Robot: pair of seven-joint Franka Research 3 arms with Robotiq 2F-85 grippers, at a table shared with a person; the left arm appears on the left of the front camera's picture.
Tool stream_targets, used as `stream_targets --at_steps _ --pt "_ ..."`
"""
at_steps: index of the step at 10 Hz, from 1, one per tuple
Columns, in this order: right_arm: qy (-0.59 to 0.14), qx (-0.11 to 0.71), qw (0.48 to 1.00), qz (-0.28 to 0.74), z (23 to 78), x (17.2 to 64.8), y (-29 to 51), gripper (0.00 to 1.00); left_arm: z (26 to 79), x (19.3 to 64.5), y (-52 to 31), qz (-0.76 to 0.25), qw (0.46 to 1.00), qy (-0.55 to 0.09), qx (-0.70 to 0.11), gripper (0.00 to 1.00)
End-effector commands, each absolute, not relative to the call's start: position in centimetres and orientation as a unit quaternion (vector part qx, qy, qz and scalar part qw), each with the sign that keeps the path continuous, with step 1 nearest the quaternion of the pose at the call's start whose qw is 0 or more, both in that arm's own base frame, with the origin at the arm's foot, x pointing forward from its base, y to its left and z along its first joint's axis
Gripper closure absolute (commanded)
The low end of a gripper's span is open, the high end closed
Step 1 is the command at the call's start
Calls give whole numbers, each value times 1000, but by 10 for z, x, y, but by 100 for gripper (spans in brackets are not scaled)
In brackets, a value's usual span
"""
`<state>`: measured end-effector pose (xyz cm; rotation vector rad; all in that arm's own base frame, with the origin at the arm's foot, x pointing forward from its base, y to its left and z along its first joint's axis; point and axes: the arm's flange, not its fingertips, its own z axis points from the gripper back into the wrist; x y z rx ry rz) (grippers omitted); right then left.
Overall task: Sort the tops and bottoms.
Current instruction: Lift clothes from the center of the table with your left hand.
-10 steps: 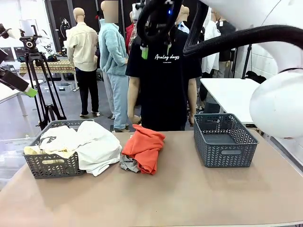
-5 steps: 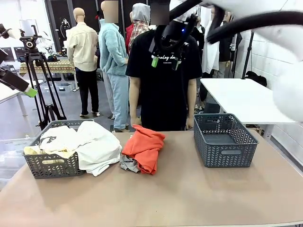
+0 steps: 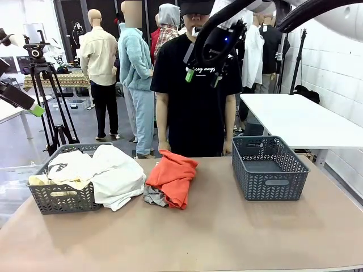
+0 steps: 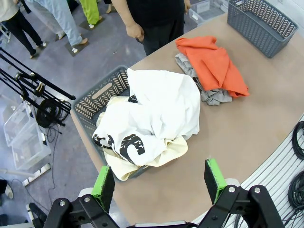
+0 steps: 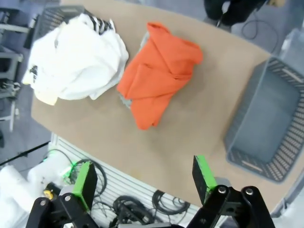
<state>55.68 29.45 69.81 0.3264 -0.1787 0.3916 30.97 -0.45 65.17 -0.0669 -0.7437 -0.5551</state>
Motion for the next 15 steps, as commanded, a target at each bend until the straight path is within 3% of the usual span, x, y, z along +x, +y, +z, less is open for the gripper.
stream_targets --at_steps 1,2,4,8,10,13,15 --pt "-93 163 965 186 706 551 286 0 654 311 -5 -262 896 -358 -28 1" --pt "-84 145 964 206 692 558 283 0 654 311 -5 -262 896 -358 -28 1" --pt "-77 213 954 198 647 525 222 0 654 311 -5 -262 896 -358 -28 1" --pt "-84 276 952 104 589 466 145 0 654 311 -5 -262 896 -358 -28 1" --pt "-152 279 946 69 599 448 127 0 654 311 -5 -262 896 -358 -28 1" --pt "-257 214 932 141 657 453 147 0 654 311 -5 -262 896 -358 -28 1" --pt "-256 165 931 200 684 463 170 0 654 311 -5 -262 896 -358 -28 1"
